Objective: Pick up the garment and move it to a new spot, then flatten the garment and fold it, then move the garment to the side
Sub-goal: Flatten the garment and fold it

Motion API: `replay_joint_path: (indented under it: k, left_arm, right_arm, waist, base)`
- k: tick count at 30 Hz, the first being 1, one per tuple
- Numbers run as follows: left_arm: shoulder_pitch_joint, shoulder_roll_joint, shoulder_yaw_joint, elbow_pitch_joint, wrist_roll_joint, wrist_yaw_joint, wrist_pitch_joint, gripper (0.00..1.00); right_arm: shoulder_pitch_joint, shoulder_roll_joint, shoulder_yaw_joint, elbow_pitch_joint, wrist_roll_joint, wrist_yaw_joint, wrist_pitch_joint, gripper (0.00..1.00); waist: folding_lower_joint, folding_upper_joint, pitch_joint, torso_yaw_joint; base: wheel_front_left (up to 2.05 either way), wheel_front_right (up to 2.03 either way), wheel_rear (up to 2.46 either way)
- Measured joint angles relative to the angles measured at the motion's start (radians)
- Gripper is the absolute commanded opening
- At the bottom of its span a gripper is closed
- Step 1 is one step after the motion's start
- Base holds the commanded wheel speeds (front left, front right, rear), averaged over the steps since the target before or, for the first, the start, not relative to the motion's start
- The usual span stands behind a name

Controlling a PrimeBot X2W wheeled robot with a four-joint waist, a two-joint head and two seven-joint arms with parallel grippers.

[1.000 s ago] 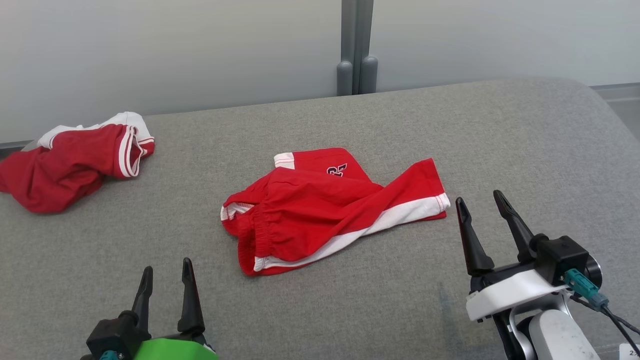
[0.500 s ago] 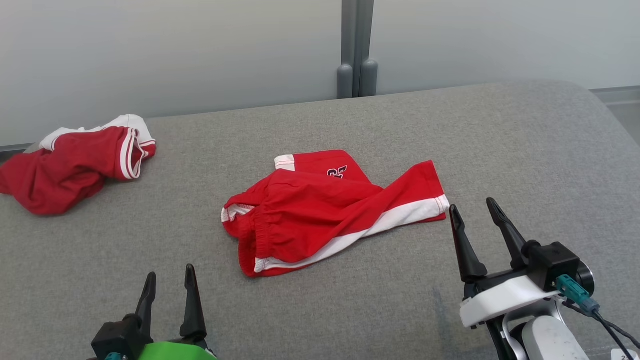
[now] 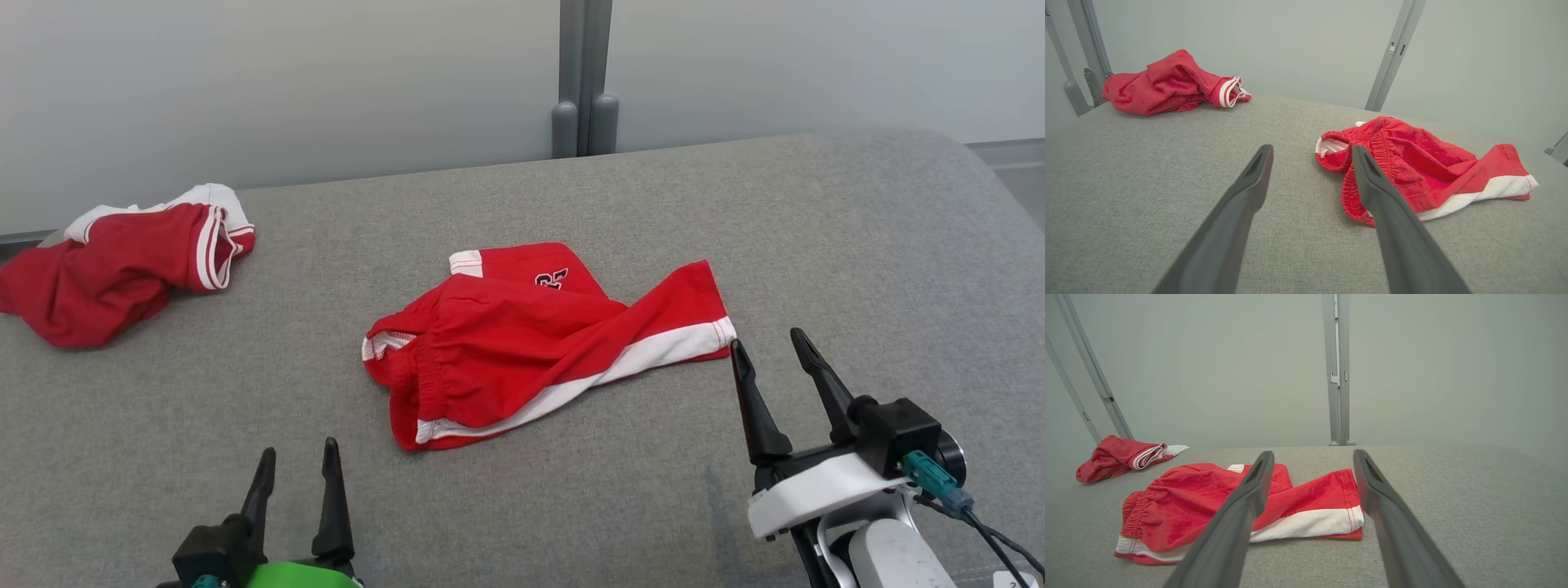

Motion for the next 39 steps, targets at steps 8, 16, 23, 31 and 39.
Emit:
replay_joint_path:
  k: [8,16,23,31,39]
  left_arm:
    - [-0.046,-0.002,-0.077,0.081,0.013,-0.05,0.051,1.0]
    - [-0.19,0.001,-0.165,0.271,0.032,-0.102,0.096,1.0]
    - [-0.269,0.0,-0.19,0.394,0.024,-0.115,0.077,1.0]
    - [-0.327,0.001,-0.173,0.517,0.006,-0.113,0.044,1.0]
    - [-0.371,0.0,-0.171,0.61,-0.016,-0.115,0.022,0.0]
  right_arm:
    - [0.0,0.001,-0.005,0.017,0.002,0.0,0.0,1.0]
    - [-0.008,0.002,0.002,0.033,0.008,0.0,0.0,1.0]
    - [-0.024,0.003,-0.001,0.037,0.011,0.0,0.0,1.0]
    - [-0.035,0.003,-0.003,0.038,0.013,0.0,0.0,1.0]
    - [-0.039,0.003,-0.012,0.037,0.012,0.0,0.0,1.0]
  waist:
    - [0.0,0.0,0.009,-0.002]
    - [0.0,0.0,0.039,-0.027]
    - [0.0,0.0,0.065,-0.063]
    - [0.0,0.0,0.089,-0.098]
    - [0.0,0.0,0.096,-0.112]
  base:
    - [0.0,0.0,0.0]
    - [0.0,0.0,0.0]
    - [0.0,0.0,0.0]
    - [0.0,0.0,0.0]
    - [0.0,0.0,0.0]
